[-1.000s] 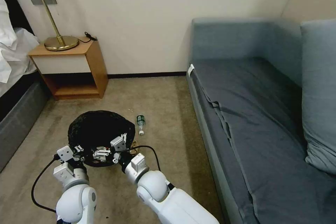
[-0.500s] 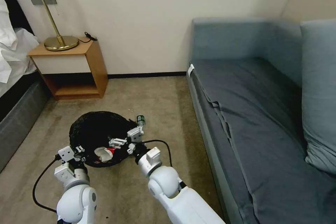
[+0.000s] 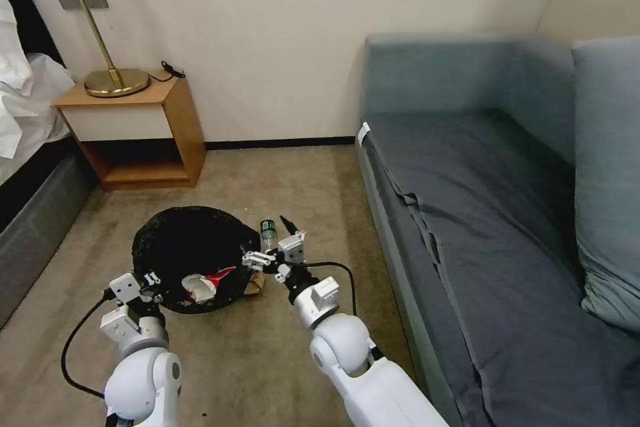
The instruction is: Pick up the trash bin, then pick up the garbage on the floor and place it into the trash bin.
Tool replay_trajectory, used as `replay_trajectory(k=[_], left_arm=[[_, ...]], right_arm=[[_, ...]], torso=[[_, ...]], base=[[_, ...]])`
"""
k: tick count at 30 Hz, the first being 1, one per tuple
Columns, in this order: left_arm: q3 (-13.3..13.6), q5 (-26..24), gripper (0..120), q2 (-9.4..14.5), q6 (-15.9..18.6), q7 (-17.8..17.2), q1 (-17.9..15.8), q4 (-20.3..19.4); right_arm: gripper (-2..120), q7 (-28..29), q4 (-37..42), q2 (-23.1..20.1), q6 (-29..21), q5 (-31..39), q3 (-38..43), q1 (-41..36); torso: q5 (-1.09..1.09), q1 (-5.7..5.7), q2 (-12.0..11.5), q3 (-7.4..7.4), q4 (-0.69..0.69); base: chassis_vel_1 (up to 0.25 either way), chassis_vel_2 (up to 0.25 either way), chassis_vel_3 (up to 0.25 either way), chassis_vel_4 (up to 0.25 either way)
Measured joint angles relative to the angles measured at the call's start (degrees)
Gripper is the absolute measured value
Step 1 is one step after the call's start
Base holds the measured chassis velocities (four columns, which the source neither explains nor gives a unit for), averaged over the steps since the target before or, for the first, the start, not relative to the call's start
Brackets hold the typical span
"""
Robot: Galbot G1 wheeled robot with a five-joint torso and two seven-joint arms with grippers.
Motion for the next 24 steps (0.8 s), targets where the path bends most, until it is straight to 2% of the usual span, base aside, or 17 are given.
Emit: replay_trajectory(k=[11,24], left_arm=[[1.16,0.48,3,0.00,0.55,0.06,-0.26,-0.48],[2.49,1.76,3,0.00,0.66,0.06,-0.08,-0.87]], right_arm=[[100,-1.58,2.49,-0.65,2.51,-1.49,5.41,-3.14],[100,-2.59,3.72,-0.24,3.84,-2.37,7.74,-5.52]], torso=[[-0.01,0.00,0.00,0.00,0.00],[-0.01,0.00,0.00,0.00,0.00]], base=[[0.000,0.000,0.000,0.000],[0.000,0.000,0.000,0.000]])
